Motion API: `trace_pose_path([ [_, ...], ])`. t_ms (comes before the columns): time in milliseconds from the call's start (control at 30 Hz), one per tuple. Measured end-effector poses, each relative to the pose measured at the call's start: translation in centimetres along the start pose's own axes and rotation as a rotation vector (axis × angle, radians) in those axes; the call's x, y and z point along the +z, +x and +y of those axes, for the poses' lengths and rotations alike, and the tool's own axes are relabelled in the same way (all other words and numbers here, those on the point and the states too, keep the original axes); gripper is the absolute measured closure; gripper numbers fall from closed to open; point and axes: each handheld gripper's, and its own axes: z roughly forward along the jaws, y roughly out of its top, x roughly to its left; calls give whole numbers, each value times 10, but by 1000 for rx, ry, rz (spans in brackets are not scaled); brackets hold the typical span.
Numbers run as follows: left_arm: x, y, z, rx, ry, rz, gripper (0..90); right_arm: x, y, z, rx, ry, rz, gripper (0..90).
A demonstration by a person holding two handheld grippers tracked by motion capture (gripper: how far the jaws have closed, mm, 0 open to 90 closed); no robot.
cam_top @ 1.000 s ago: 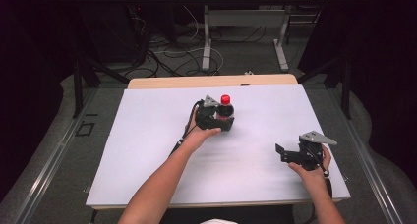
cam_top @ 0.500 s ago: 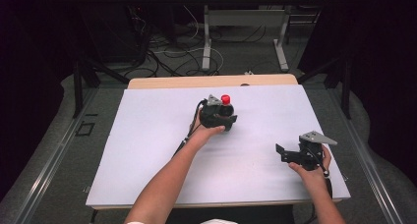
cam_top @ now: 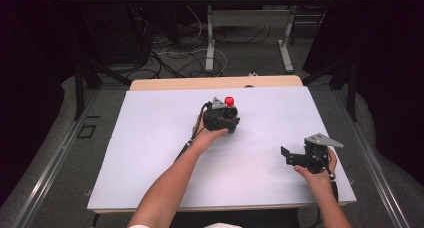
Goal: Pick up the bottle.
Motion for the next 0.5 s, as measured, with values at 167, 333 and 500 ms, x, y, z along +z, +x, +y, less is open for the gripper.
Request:
trace_pose_path([
  [167, -1, 0, 0, 8, 4, 4, 287, 1, 2, 0, -5, 5, 2, 16],
  [333, -2, 0, 1, 10, 10, 5, 288, 1, 1, 0, -11, 4, 3, 17],
  [500, -8, -1, 3, 31, 24, -3, 290, 0, 2, 1, -18, 5, 4, 61],
])
